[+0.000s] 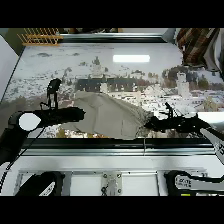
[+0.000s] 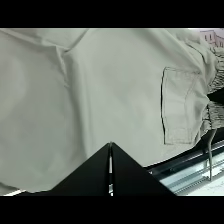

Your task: Fold the clothes and pants, and hang the long-sleeved shirts on hangers.

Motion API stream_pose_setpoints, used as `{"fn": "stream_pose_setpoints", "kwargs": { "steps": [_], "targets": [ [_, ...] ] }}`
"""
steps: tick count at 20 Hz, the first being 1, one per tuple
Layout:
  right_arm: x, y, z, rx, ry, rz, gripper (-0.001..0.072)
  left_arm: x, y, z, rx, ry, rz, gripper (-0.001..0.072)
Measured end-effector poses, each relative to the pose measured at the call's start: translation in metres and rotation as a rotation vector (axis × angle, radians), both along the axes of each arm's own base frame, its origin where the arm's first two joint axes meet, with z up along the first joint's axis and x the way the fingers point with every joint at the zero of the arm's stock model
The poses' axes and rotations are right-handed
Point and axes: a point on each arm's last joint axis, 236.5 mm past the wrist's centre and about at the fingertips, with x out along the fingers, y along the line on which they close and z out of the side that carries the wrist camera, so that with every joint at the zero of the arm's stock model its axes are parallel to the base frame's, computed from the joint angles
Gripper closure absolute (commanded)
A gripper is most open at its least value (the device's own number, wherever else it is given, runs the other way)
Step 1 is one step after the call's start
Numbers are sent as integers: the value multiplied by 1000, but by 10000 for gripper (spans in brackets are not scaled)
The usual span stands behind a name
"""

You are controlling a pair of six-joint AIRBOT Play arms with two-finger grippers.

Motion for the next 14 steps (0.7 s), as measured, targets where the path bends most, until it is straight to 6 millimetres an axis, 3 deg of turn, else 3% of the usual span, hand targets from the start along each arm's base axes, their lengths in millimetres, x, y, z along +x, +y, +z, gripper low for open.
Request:
{"fn": "stream_pose_setpoints", "kwargs": {
  "steps": [4, 7, 9, 11, 14],
  "targets": [
    [22, 6, 24, 27, -99, 8, 688, -1, 0, 6, -6, -17, 2, 704],
    [67, -25, 69, -19, -229, -52, 688, 0, 1, 15, -16, -50, 8, 704],
    [102, -70, 109, -88, -319, -141, 688, 1, 1, 22, -24, -77, 14, 705],
    [128, -129, 146, -178, -384, -268, 688, 1, 1, 27, -30, -92, 19, 705],
    [135, -233, 186, -317, -413, -519, 688, 2, 1, 27, -31, -94, 20, 704]
  ]
}}
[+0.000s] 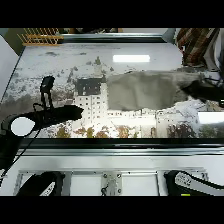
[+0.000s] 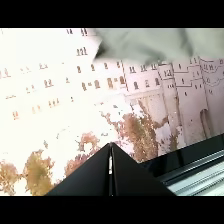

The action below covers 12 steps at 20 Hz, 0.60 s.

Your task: Fold the clothes and pants, and hang the long-sleeved shirts on hangers.

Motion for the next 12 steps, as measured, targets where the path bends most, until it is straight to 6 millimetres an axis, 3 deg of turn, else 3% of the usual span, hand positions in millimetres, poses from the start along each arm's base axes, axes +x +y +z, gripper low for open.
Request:
{"fn": "stream_pose_setpoints", "kwargs": {
  "steps": [3, 6, 9, 12],
  "targets": [
    [-32, -92, 9, -58, 43, -264, 688, 2, -1, -6, -1, 22, 7, 704],
    [-87, -150, -2, -98, 147, -489, 688, 4, -1, -14, 0, 49, 14, 704],
    [-137, -164, -24, -96, 248, -625, 688, 6, -1, -18, 1, 62, 18, 704],
    [-165, -141, -54, -62, 335, -647, 687, 6, -2, -20, 0, 67, 21, 705]
  ]
}}
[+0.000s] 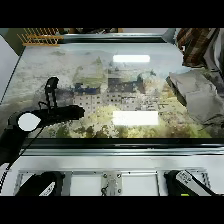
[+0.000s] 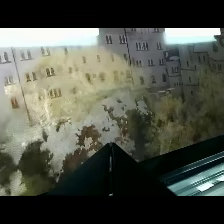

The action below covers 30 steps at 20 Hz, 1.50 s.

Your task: Fold the clothes and pants, and hang the long-sleeved shirts on hangers.

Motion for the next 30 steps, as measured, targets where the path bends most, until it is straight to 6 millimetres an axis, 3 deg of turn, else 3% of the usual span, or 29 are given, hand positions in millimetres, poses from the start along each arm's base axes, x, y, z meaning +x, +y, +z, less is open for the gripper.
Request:
{"fn": "stream_pose_setpoints", "kwargs": {
  "steps": [4, 8, 9, 10, 11, 14, 17, 18, 20, 23, 24, 25, 27, 30],
  "targets": [
    [-20, 42, -32, 81, 73, 21, 685, 0, 0, -1, 1, 2, 0, 704],
    [-32, 72, -46, 145, 127, 55, 654, 0, 0, -1, 1, 2, 0, 705],
    [-35, 77, -48, 158, 140, 62, 457, 0, 0, -1, 1, 2, 0, 705],
    [-39, 83, -50, 175, 156, 70, 122, 0, 0, -1, 1, 2, 0, 705],
    [-41, 86, -50, 182, 165, 80, 20, 0, 0, -1, 1, 2, 0, 704],
    [-39, 84, -32, 122, 155, 150, 21, 0, 0, -1, 2, 5, -1, 704],
    [-18, 74, 20, -44, 53, 244, 20, -1, 0, -1, 2, 5, -1, 704],
    [-5, 79, 44, -101, -13, 290, 20, -1, 0, -1, 2, 5, -1, 704],
    [23, 111, 86, -168, -158, 416, 20, -1, 0, -1, 2, 5, -1, 704],
    [53, 190, 123, -176, -312, 673, 25, -1, 0, -1, 2, 6, -1, 704],
    [57, 220, 129, -169, -343, 767, 91, -1, 0, -1, 2, 6, -1, 704],
    [59, 244, 132, -160, -365, 846, 248, -1, 0, -1, 2, 6, -1, 704],
    [59, 290, 136, -145, -397, 998, 697, -1, 0, -1, 2, 6, -1, 704],
    [53, 332, 136, -125, -418, 1137, 683, -1, 0, -1, 3, 5, -1, 704]
  ]
}}
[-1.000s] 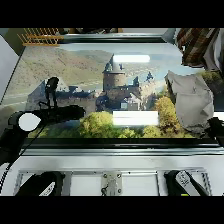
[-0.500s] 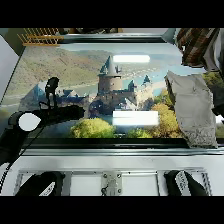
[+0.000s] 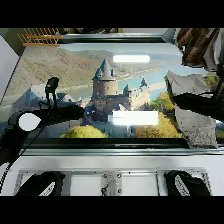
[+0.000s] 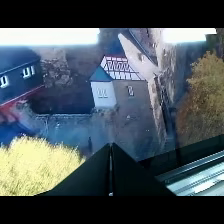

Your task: Fold the clothes and pants, and hang the long-sleeved shirts on hangers.

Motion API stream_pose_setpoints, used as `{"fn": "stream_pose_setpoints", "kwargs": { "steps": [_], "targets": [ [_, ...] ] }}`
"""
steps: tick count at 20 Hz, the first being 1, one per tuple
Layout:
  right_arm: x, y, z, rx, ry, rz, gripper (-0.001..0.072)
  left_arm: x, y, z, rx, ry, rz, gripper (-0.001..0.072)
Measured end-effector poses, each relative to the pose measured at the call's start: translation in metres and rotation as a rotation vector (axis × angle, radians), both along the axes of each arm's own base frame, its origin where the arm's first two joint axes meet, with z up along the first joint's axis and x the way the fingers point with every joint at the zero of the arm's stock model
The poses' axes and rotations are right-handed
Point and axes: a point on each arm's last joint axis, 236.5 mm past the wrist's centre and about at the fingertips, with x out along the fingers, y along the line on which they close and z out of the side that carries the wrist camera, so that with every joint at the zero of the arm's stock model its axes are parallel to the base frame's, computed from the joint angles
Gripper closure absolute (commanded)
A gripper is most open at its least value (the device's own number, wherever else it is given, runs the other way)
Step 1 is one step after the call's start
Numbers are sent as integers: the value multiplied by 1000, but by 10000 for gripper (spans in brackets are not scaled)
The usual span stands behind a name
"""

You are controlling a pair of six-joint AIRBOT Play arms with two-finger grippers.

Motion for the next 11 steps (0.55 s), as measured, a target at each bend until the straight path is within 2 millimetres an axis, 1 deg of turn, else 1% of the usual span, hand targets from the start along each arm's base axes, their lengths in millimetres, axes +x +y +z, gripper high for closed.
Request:
{"fn": "stream_pose_setpoints", "kwargs": {
  "steps": [2, 4, 7, 11],
  "targets": [
    [-5, 15, -2, 0, 8, 55, 683, 0, 0, 0, 0, 0, 0, 704],
    [-8, 22, -3, 0, 15, 81, 682, 0, 0, 0, 0, 0, 0, 704],
    [-10, 27, -4, 1, 20, 103, 682, 0, 0, 0, 0, 0, 0, 704],
    [-11, 29, -5, 0, 22, 113, 682, 0, 0, 0, -1, -1, 0, 704]
  ]
}}
